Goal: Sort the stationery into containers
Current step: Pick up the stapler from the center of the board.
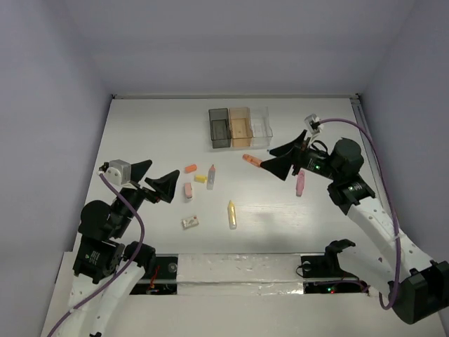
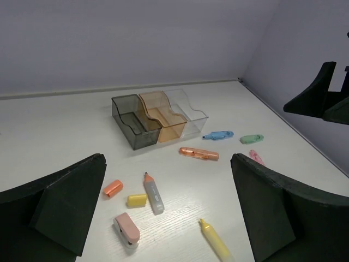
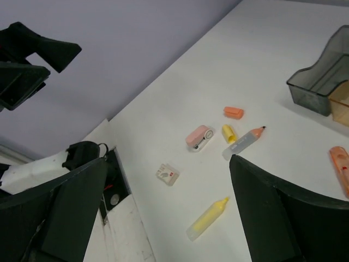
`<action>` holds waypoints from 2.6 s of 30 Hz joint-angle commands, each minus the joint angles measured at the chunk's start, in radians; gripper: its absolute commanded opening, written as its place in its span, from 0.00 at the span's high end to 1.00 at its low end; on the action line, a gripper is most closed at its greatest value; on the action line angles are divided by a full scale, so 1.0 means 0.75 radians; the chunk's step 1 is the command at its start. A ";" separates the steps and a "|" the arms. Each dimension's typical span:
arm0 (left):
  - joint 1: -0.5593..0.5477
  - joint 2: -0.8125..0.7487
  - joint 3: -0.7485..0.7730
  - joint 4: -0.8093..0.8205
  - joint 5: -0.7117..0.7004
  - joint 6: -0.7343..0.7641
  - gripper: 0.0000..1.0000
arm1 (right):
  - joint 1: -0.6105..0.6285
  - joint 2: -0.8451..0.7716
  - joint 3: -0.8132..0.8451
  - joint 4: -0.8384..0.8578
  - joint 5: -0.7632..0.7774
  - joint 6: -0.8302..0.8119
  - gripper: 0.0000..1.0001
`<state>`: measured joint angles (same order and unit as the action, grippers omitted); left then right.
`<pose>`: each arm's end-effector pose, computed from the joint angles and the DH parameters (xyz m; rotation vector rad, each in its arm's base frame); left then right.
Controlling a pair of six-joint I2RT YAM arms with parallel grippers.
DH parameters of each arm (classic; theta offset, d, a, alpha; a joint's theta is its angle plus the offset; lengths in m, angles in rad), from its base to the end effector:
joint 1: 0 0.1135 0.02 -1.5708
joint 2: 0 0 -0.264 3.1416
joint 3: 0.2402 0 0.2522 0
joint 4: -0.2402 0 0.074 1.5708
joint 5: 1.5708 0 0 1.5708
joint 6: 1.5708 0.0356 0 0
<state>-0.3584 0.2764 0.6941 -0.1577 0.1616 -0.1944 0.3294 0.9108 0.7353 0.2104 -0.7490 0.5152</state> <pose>0.0645 -0.0303 0.3678 0.2484 1.3132 -0.5754 0.1907 0.0908 0.3419 -0.4872 1.6112 1.2207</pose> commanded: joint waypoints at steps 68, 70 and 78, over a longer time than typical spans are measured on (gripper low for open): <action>0.059 -0.054 -0.028 -0.015 -0.322 -0.099 0.01 | 0.978 1.692 1.317 -0.700 1.140 -0.264 0.71; 0.059 -0.054 -0.028 -0.015 -0.322 -0.097 0.01 | 0.978 1.619 1.300 -0.645 1.144 -0.264 0.75; 0.059 -0.056 -0.032 -0.011 -0.305 -0.095 0.01 | 0.739 1.469 1.365 -0.536 1.189 -0.309 0.79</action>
<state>-0.3187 0.2207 0.6670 -0.2157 -0.0837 -0.2676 0.9924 2.1040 1.7012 -0.3046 0.0910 0.3084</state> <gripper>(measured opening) 0.989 0.415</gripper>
